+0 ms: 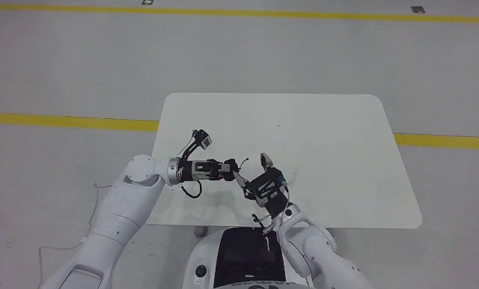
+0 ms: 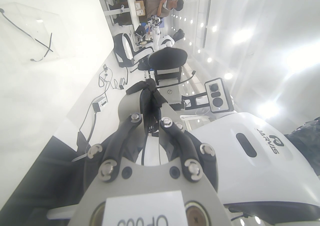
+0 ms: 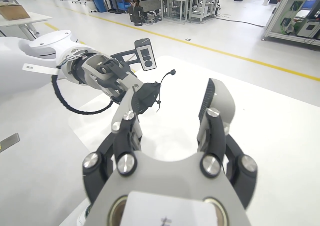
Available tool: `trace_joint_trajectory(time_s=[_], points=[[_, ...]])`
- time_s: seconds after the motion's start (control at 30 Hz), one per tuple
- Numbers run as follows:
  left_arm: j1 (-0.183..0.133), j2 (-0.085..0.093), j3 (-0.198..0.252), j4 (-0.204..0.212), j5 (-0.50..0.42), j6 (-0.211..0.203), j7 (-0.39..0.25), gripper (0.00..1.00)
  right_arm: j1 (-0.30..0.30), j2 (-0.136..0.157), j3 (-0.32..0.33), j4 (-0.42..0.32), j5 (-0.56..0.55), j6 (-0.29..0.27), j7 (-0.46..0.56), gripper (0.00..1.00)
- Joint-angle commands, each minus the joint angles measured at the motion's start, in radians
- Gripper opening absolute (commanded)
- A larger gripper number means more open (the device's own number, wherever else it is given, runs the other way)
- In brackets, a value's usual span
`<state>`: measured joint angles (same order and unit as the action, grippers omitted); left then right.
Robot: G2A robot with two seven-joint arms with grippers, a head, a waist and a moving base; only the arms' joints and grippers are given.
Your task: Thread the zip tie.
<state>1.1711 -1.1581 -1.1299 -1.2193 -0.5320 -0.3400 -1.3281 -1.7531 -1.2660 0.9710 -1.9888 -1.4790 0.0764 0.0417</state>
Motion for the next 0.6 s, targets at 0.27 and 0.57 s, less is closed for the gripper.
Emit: trace_joint_trajectory(time_s=[0.27,0.57], points=[[0.000,0.000,0.000,0.000,0.000,0.000,0.000,0.00,-0.046,0.024,0.096,-0.003,0.024,-0.141,-0.057,1.00],[0.000,0.000,0.000,0.000,0.000,0.000,0.000,0.00,-0.046,0.024,0.096,-0.003,0.024,-0.141,-0.057,1.00]])
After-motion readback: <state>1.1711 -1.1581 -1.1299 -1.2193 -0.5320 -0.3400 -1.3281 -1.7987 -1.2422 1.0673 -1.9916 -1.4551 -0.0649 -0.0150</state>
